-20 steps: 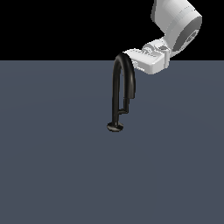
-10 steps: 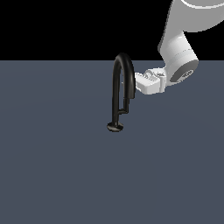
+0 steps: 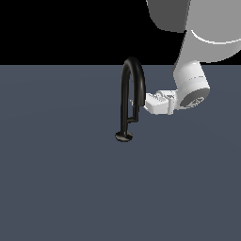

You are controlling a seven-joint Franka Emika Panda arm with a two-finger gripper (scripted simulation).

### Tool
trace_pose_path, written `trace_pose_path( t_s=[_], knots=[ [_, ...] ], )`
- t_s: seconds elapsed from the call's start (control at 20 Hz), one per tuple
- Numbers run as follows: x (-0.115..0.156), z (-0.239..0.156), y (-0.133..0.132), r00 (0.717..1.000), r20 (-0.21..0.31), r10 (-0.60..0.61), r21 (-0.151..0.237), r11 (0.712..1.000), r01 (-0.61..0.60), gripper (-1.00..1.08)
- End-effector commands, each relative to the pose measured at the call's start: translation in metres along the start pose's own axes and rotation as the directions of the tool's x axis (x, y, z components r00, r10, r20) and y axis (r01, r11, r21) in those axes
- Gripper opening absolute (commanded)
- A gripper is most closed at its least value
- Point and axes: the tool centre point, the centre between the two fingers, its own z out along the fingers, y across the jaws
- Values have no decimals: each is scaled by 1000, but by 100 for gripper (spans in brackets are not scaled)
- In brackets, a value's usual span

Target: Turn on the faucet by rotating a designated handle.

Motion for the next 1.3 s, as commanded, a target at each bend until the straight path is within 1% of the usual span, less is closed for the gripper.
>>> trace_pose_path(
  t_s=[0.0,0.5,1.25],
  knots=[
    [4,1,-1,1000,11,9,10,1000,-9,-100],
    [1,1,-1,1000,4,2,4,1000,-2,-100],
    [-8,1,28,1000,4,2,4,1000,-2,-100]
  ],
)
